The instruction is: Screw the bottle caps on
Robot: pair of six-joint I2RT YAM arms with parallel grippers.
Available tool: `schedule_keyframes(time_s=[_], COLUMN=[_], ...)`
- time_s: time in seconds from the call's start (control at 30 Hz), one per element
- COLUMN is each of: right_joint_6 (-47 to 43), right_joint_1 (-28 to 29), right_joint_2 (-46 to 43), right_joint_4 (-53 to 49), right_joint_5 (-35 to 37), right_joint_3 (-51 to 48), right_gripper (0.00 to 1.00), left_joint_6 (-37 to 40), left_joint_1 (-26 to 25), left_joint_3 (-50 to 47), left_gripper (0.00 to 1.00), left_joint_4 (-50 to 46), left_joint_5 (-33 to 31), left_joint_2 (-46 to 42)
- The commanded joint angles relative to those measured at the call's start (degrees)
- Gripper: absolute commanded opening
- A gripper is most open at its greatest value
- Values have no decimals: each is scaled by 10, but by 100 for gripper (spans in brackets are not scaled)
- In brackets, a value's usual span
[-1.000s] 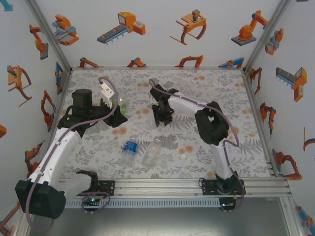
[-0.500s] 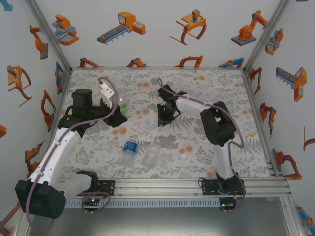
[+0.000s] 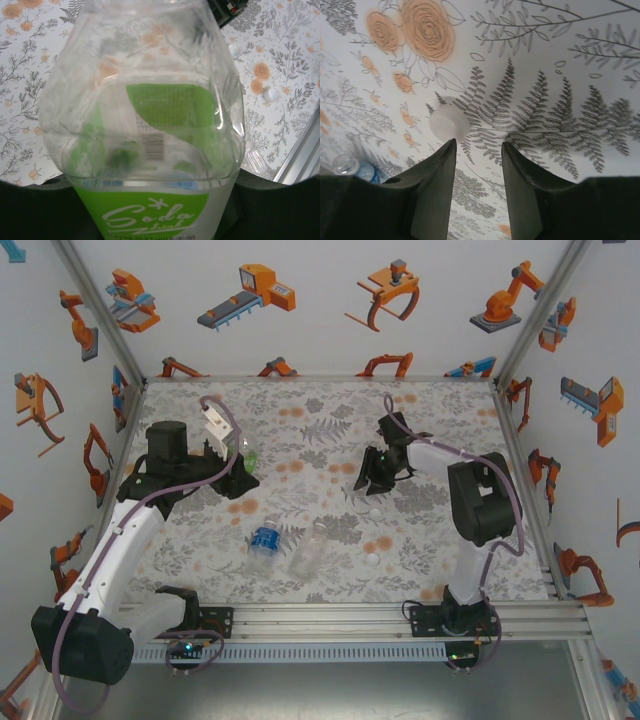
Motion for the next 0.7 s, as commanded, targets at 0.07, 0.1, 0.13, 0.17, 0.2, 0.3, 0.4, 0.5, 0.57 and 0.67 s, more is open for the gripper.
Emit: schedule_keyframes(time_s=[0.07, 0.1, 0.13, 0.17, 0.2, 0.3, 0.4, 0.5, 0.57, 0.67], right_joint_6=[-59, -65, -68, -70, -72, -83, -108, -109, -103, -98], right_joint_1=[37, 44, 54, 64, 72, 97, 124, 145, 150, 155], right_joint_2=[-40, -41, -41, -39, -37, -25, -8, 15, 26, 35], right_joint_4=[-47, -50, -53, -57, -58, -52, -36, -50, -53, -52], right_joint_5=[103, 115, 133, 156, 174, 201, 212, 238, 243, 251], right_joint_3=[43, 49, 59, 67, 74, 89, 98, 118, 122, 123], right_gripper=[52, 51, 51, 50, 50, 48, 48, 48, 48, 49], left_joint_6=[-9, -10, -9, -9, -10, -10, -11, -10, -10, -10], left_joint_1=[-1, -2, -1, -1, -1, -1, -2, -2, -2, -2], left_joint_3=[-3, -4, -3, -3, -3, -3, -3, -3, -3, -3], left_gripper=[19, 19, 19, 19, 19, 19, 19, 19, 19, 19], left_joint_4=[12, 13, 13, 14, 14, 14, 14, 14, 14, 14], left_joint_5=[8, 8, 7, 8, 8, 9, 9, 9, 9, 10], left_joint_2=[0, 1, 1, 1, 1, 2, 3, 2, 2, 1])
